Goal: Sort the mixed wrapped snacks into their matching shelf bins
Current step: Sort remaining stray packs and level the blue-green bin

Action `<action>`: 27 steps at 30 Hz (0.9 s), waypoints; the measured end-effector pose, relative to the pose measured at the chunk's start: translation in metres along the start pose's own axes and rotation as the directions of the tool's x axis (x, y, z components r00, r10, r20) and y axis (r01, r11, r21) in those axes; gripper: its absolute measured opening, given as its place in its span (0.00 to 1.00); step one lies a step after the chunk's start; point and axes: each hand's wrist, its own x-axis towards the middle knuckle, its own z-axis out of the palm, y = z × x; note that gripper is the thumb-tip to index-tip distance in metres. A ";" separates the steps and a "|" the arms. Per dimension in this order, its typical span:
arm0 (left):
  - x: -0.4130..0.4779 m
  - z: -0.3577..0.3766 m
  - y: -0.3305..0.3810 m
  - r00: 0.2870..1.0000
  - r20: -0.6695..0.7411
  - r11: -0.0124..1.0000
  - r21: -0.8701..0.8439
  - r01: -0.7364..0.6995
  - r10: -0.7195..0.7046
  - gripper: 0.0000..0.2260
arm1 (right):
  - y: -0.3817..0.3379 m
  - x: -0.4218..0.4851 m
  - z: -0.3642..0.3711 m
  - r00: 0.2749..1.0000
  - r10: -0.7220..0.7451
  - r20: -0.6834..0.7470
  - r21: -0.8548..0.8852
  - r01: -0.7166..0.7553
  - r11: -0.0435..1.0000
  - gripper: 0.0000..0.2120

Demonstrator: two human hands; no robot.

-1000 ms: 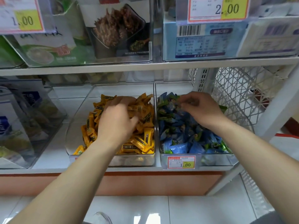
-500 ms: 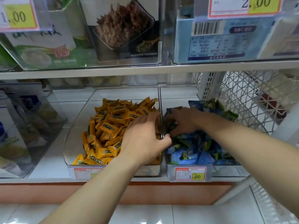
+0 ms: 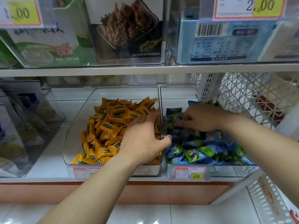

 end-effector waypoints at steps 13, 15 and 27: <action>0.002 0.002 -0.001 1.000 0.004 1.000 -0.029 -0.007 0.007 0.30 | 0.008 0.038 0.026 0.894 0.415 0.171 -0.025 -0.417 0.908 0.59; 0.003 0.003 -0.001 1.000 0.006 0.999 -0.036 0.001 0.000 0.29 | 0.001 0.035 0.032 0.949 0.314 0.041 0.063 -0.316 0.947 0.46; 0.000 0.000 0.001 0.999 0.033 0.998 -0.058 0.039 -0.037 0.29 | 0.059 0.001 -0.018 0.912 0.314 -0.264 0.565 -0.118 0.817 0.07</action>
